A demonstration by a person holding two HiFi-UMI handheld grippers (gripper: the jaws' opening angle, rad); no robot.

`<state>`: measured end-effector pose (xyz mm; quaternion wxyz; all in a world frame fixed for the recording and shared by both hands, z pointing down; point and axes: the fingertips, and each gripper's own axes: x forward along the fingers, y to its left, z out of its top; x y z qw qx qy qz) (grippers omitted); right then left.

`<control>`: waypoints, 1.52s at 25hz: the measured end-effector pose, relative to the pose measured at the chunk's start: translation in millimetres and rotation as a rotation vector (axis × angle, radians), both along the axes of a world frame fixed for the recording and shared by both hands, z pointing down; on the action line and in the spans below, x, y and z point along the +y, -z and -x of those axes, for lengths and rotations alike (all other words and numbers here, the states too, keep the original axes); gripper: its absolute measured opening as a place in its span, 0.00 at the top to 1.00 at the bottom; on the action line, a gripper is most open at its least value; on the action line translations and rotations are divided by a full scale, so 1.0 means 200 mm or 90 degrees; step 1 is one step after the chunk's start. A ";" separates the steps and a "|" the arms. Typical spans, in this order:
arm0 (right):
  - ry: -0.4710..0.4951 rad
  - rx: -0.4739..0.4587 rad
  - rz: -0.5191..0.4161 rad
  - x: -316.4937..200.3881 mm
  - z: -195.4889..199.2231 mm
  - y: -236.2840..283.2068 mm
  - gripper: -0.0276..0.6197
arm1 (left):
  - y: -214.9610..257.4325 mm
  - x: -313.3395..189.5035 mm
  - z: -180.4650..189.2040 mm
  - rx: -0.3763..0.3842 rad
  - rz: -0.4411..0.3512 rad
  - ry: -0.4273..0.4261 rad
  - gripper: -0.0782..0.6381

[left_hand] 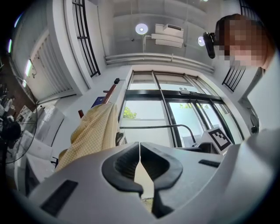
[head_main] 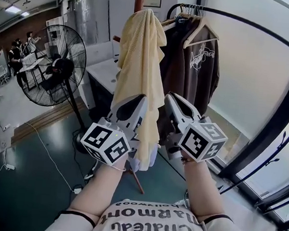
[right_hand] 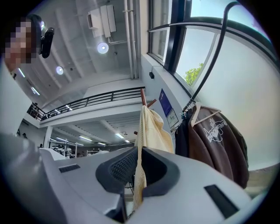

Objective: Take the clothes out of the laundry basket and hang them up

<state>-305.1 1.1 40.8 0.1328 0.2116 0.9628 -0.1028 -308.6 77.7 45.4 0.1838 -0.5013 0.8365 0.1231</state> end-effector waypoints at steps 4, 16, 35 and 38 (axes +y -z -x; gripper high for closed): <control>0.004 -0.002 0.002 0.00 -0.22 -0.04 0.89 | -0.01 0.00 -0.22 0.002 -0.010 0.006 0.87; 0.007 0.031 -0.004 0.00 -0.63 -0.19 0.90 | -0.16 0.07 -0.64 0.033 -0.005 0.058 0.87; -0.009 0.042 -0.008 0.06 -0.71 -0.19 0.90 | -0.11 0.17 -0.77 0.030 -0.013 0.072 0.87; -0.013 0.044 -0.004 0.03 -0.70 -0.19 0.90 | -0.11 0.16 -0.75 0.033 -0.012 0.066 0.87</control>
